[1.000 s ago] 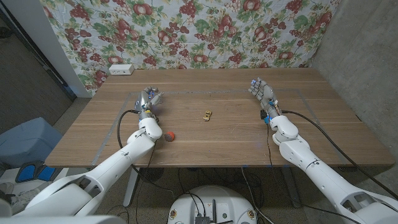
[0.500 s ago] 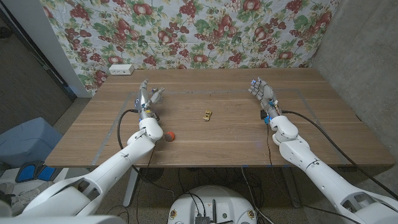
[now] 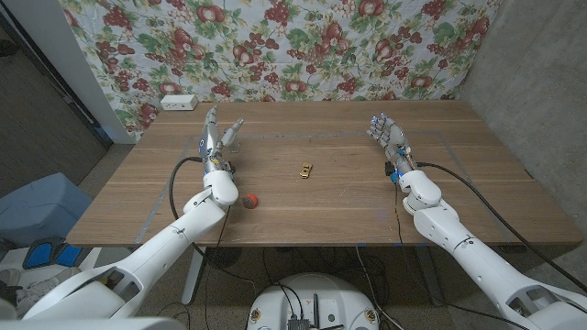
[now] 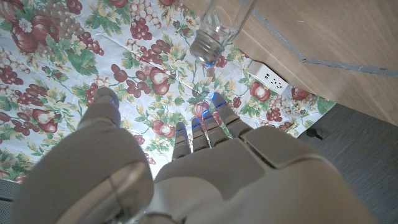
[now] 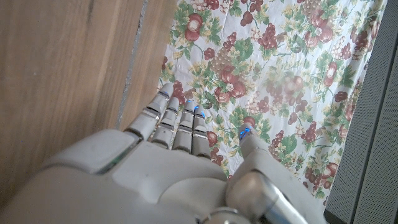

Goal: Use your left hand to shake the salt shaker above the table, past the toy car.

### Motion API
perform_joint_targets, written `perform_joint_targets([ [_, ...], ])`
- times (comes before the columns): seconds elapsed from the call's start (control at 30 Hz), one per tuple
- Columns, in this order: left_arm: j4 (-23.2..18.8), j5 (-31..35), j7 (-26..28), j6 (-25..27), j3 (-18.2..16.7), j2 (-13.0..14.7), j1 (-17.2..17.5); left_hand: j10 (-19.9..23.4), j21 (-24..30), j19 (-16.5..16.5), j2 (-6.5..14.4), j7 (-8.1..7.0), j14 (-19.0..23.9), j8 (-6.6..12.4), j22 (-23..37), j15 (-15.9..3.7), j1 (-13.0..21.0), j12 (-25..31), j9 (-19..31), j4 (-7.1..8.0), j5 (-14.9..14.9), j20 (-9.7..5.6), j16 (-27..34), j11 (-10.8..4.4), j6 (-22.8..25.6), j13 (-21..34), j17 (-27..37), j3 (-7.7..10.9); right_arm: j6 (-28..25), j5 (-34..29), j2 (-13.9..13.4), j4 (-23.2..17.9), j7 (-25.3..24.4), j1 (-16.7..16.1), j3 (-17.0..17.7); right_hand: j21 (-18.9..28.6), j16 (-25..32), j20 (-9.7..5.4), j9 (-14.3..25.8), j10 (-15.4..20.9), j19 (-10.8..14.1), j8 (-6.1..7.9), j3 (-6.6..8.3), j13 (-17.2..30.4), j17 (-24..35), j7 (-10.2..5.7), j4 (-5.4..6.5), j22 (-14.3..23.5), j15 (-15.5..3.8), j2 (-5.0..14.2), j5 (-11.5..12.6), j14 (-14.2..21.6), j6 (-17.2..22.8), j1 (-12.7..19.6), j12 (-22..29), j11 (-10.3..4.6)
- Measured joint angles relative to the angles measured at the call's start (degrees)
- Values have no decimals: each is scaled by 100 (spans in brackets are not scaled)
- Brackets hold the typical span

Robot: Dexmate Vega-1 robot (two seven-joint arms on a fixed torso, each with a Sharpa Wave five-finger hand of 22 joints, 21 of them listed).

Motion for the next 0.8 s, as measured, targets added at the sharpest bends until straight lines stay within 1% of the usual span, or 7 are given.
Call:
perform_joint_targets([
  [0.13, 0, -134, -227, -316, 0, 0, 0, -176, -163, -172, 68, 74, -256, 0, -10, 8, -113, 0, 0, 0, -5, 26, 0, -116, -94, -26, -27, 0, -7, -2, -44, -63, 0, -1, 16, 0, -22, 22, 0, -86, 22, 0, 0, 0, 0, 16, 0, 0, 21, 0, 0, -21, -17, 0, -48, 0],
  [0.4, -138, -436, -716, -841, -245, 180, 187, -411, -350, -334, 280, 146, -487, 0, -29, 17, -324, 0, -26, 26, -7, 29, 0, -41, -326, -46, -27, -19, -45, -11, -82, -101, 31, 0, 34, -34, -64, 42, 0, -272, 42, 0, -66, 0, -3, -20, -18, 0, 45, -45, 0, -88, -63, -45, -89, -45],
  [0.43, -147, -592, -970, -1083, -264, 196, 201, -430, -371, -334, 304, 146, -493, 0, -29, 23, -348, 0, -26, 50, -7, 29, 0, -21, -326, -53, -27, 4, -45, -10, -91, -104, 40, 9, 40, -40, -80, 42, 0, -314, 42, 0, -73, 0, -8, -41, -25, 0, 52, -46, 0, -114, -84, -46, -108, -58],
  [0.5, -181, -592, -970, -1083, -309, 239, 237, -431, -406, -334, 358, 146, -541, 0, -29, 25, -399, 0, -26, 65, -7, 29, 0, -21, -325, -54, -27, 20, -45, -9, -91, -104, 54, 9, 40, -40, -108, 41, 0, -386, 39, -13, -73, 0, -13, -58, -25, 0, 27, -60, 0, -154, -107, -60, -111, -75],
  [0.57, -213, -813, -1406, -1424, -349, 278, 268, -461, -431, -334, 475, 177, -548, 0, -28, 17, -456, 0, -25, 105, -7, 29, 0, 10, -356, -54, -15, 60, -44, -7, -96, -102, 69, 44, 51, -40, -111, 61, 0, -469, -26, -28, -106, 0, -13, -52, -27, 0, 33, -91, 0, -214, -158, -91, -133, -79],
  [0.7, -243, -877, -1537, -1529, -421, 323, 318, -461, -470, -333, 636, 179, -548, 0, -28, 17, -602, 27, -25, 198, -7, 29, 12, 10, -355, -54, -10, 65, -31, 1, -96, -93, 96, 56, 52, -73, -174, 40, 0, -581, -84, -28, -128, 0, -13, -102, -17, 0, 40, -123, -26, -329, -208, -123, -133, -61],
  [0.8, -256, -1061, -1888, -1823, -477, 347, 356, -461, -492, -274, 824, 222, -530, 0, -28, 27, -791, 47, -25, 338, -7, 32, 52, 10, -311, -54, -10, 65, -15, 8, -92, -57, 110, 79, 56, -95, -197, 3, 0, -642, -129, -56, -168, 0, -28, -113, -22, -11, 41, -151, -26, -372, -301, -151, -133, -79],
])
